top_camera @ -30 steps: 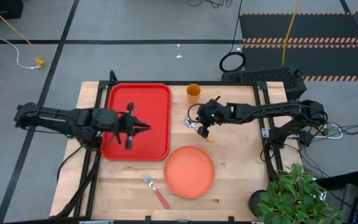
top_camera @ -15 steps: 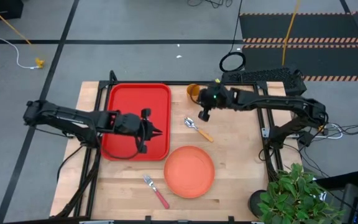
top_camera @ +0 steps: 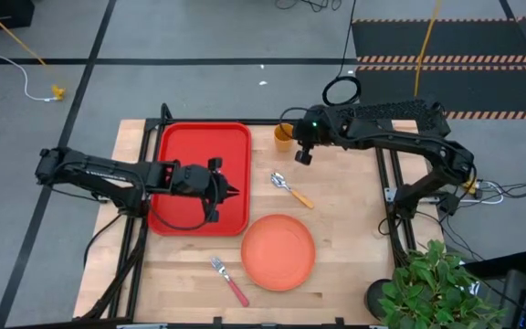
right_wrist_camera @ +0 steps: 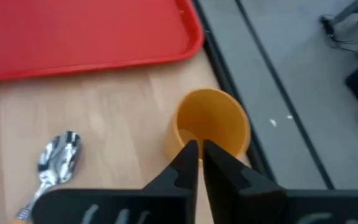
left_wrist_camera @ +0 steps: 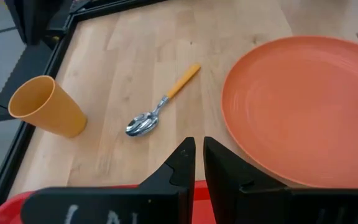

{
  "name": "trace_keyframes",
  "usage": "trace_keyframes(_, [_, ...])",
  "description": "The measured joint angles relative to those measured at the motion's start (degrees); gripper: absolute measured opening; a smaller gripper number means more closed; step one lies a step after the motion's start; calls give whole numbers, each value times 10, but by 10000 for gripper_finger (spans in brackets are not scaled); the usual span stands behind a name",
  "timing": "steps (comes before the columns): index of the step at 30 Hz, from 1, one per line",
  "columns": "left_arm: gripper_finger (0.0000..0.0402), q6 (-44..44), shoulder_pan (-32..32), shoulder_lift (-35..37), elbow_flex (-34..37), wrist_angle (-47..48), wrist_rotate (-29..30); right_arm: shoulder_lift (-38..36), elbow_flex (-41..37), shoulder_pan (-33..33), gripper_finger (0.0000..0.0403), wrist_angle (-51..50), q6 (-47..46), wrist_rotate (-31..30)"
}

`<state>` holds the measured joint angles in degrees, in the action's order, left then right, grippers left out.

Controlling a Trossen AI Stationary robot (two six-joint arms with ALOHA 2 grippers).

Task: Pick and place plate/cup/fork/spoon on tray
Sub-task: Put the yellow cup on the red serving tray

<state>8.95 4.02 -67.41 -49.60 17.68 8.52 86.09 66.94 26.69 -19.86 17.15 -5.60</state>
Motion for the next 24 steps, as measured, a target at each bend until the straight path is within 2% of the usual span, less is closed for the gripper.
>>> trace_keyframes(4, [38, 4, -3, -10, 0, -1, 0, 35, 0, 6, 58, 2, 27, -2])
trace_keyframes(11, [38, 17, -2, -23, 1, -9, 0, 88, 0, 6, 109, 70, 69, -3])
trace_keyframes(21, [38, 19, -2, -28, 0, 1, 0, 127, 0, 6, 116, 85, 90, -5])
trace_keyframes(24, [38, 19, -2, -28, 0, -2, 0, 126, 0, 6, 106, 86, 98, -6])
